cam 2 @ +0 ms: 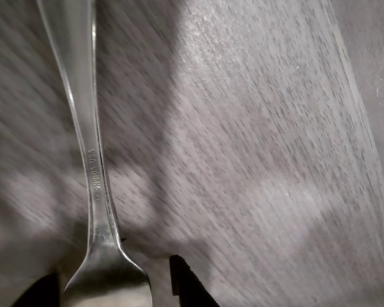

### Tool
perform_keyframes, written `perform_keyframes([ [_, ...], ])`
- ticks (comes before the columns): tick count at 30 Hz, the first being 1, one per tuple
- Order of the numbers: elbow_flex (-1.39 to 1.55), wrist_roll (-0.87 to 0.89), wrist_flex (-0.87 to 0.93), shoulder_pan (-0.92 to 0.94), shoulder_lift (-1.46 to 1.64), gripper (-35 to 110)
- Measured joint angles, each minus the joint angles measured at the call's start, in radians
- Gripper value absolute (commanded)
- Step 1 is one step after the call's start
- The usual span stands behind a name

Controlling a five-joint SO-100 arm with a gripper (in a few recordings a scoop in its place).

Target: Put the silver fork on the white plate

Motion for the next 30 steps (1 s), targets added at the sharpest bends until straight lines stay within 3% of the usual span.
perform_keyframes([
  [15, -0.06, -0.003, -0.006, 0.0, -0.038, 0],
  [30, -0.061, 0.0, 0.052, 0.0, -0.017, 0],
])
